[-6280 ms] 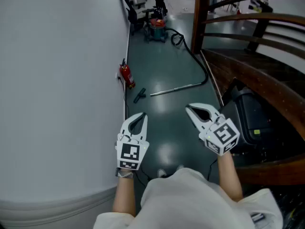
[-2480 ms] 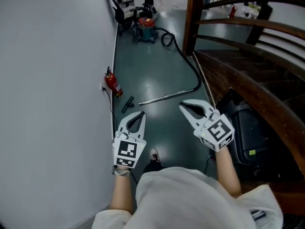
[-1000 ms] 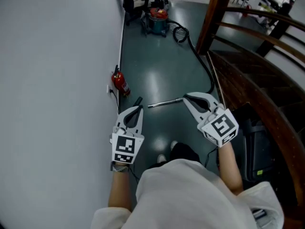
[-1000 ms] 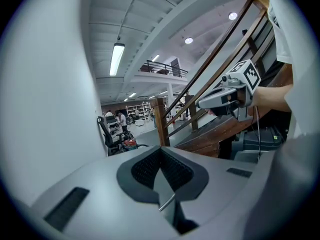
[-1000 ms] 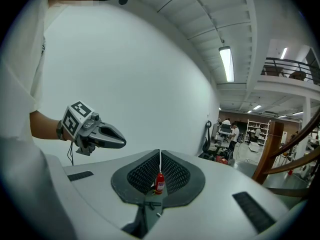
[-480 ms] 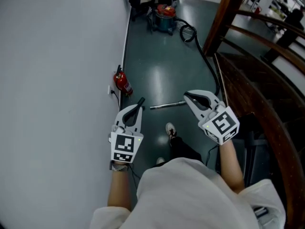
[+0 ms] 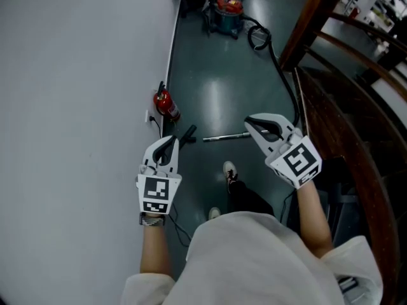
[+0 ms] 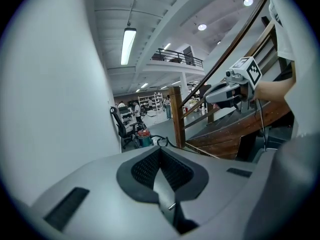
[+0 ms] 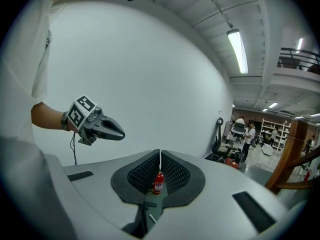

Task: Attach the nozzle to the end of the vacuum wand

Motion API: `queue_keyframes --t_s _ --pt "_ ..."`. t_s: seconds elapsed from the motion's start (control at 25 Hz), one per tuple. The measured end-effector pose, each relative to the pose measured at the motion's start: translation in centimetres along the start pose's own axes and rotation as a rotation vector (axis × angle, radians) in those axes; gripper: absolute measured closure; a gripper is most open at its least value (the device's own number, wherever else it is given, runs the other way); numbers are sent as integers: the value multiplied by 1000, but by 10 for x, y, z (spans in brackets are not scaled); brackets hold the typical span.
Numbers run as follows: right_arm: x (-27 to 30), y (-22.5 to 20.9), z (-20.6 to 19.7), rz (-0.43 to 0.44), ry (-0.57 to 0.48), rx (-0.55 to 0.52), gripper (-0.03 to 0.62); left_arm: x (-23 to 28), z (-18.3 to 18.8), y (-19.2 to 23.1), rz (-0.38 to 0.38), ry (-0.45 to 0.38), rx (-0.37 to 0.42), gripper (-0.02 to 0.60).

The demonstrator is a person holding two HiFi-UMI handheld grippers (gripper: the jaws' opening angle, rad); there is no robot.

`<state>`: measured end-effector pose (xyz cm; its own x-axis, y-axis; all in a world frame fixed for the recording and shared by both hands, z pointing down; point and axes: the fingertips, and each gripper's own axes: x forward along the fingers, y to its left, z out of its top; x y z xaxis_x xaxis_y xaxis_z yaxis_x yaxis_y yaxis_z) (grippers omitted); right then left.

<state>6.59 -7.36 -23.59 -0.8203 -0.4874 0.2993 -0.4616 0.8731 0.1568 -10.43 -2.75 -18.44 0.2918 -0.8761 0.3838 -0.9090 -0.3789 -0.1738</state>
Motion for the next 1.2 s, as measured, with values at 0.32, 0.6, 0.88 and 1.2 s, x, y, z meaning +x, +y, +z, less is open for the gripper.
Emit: queue_keyframes --t_s 0.32,0.6,0.88,1.2 --pt "32 -18 -6 35 6 0 566 24 -15 17 17 44 -37 584" --pt "59 -37 -23 68 25 36 566 58 -16 30 14 74 -42 584" --pt "87 -60 -37 99 51 33 566 88 -25 43 24 106 -61 584" --pt "125 -82 -51 94 36 52 566 115 -42 59 64 131 -99 584"
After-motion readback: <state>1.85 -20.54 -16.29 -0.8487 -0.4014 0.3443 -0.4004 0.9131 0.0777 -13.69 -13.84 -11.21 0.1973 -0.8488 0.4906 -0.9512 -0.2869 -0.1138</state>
